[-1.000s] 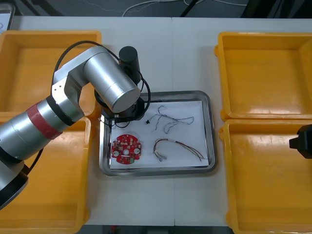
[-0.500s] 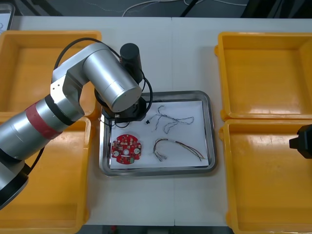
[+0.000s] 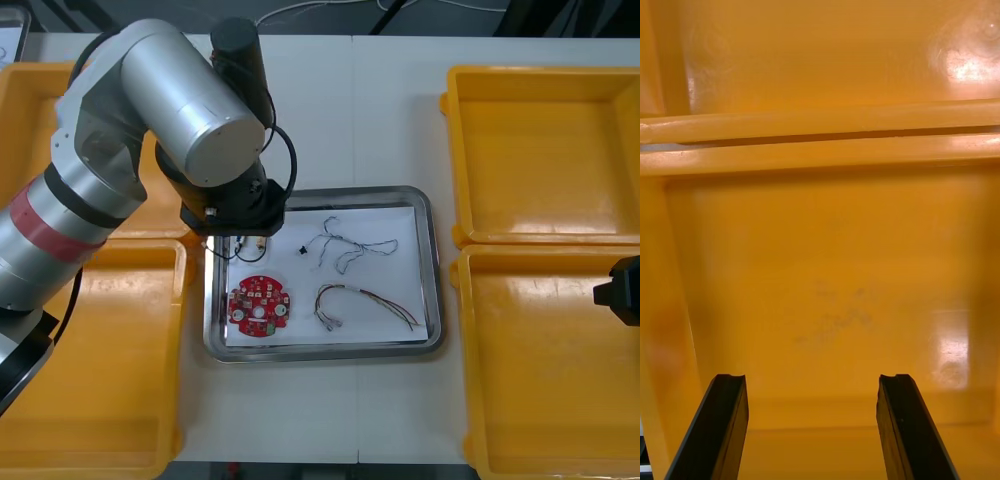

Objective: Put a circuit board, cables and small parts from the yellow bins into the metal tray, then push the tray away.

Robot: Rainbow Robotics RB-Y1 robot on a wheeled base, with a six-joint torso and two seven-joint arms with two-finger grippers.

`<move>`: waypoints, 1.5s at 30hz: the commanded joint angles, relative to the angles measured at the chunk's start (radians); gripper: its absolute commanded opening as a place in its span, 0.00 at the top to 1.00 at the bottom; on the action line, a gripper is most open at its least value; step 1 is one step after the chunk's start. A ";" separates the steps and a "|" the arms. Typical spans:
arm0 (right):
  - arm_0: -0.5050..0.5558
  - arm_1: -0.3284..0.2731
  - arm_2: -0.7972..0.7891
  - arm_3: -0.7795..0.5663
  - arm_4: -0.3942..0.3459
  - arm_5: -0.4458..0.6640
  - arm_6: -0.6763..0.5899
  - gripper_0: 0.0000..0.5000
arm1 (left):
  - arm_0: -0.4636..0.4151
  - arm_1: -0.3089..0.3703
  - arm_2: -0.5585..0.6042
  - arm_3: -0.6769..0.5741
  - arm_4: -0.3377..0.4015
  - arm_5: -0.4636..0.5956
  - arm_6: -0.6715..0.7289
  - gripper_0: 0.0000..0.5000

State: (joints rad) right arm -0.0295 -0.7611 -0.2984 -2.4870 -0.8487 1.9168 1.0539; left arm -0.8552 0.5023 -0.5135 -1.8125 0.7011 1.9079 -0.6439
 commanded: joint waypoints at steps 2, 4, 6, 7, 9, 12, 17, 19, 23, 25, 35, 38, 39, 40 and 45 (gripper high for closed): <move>0.017 -0.038 0.008 -0.029 0.008 0.003 0.020 0.00 | -0.056 0.099 0.079 -0.113 0.044 0.012 -0.079 0.00; 0.017 -0.038 0.008 -0.029 0.008 0.003 0.020 0.00 | -0.056 0.114 0.079 -0.122 0.047 0.012 -0.083 0.00; 0.017 -0.038 0.008 -0.029 0.008 0.003 0.020 0.00 | -0.050 0.148 0.084 -0.142 0.057 0.012 -0.091 0.00; 0.017 -0.038 0.008 -0.029 0.008 0.003 0.020 0.00 | -0.041 0.168 0.095 -0.154 0.061 0.012 -0.096 0.00; 0.017 -0.038 0.008 -0.029 0.008 0.003 0.020 0.00 | -0.016 0.199 0.125 -0.174 0.067 0.012 -0.105 0.00; 0.017 -0.038 0.008 -0.029 0.008 0.003 0.020 0.00 | 0.027 0.243 0.171 -0.209 0.072 0.012 -0.158 0.00; 0.017 -0.038 0.008 -0.029 0.008 0.003 0.020 0.00 | 0.097 0.311 0.250 -0.258 0.086 0.012 -0.230 0.00; 0.017 -0.038 0.008 -0.029 0.008 0.003 0.020 0.00 | 0.124 0.331 0.277 -0.275 0.094 0.012 -0.254 0.00; 0.017 -0.038 0.008 -0.029 0.008 0.003 0.020 0.00 | 0.193 0.381 0.342 -0.312 0.123 0.012 -0.275 0.00; 0.014 -0.026 0.024 -0.035 0.000 0.003 0.023 0.00 | 0.222 0.404 0.366 -0.324 0.140 0.012 -0.284 0.00; -0.092 -0.046 0.255 -0.115 0.050 0.003 0.037 0.00 | 0.398 0.490 0.544 -0.320 0.216 0.012 -0.304 0.00; -0.144 -0.046 0.341 -0.115 0.051 0.003 0.044 0.00 | 0.430 0.499 0.573 -0.311 0.218 0.012 -0.313 0.00; -0.161 -0.046 0.374 -0.113 0.053 0.003 0.047 0.00 | 0.440 0.499 0.586 -0.307 0.221 0.012 -0.318 0.00; -0.168 -0.046 0.390 -0.112 0.053 0.003 0.049 0.00 | 0.443 0.499 0.592 -0.303 0.222 0.012 -0.321 0.00; -0.219 -0.046 0.512 -0.095 0.057 0.003 0.067 0.00 | 0.479 0.499 0.621 -0.255 0.235 -0.056 -0.349 0.00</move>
State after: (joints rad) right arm -0.2002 -0.7735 0.1456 -2.5710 -0.8014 1.9171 1.0655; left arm -0.4106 0.9599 0.0650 -2.0875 0.9228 1.9007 -0.9508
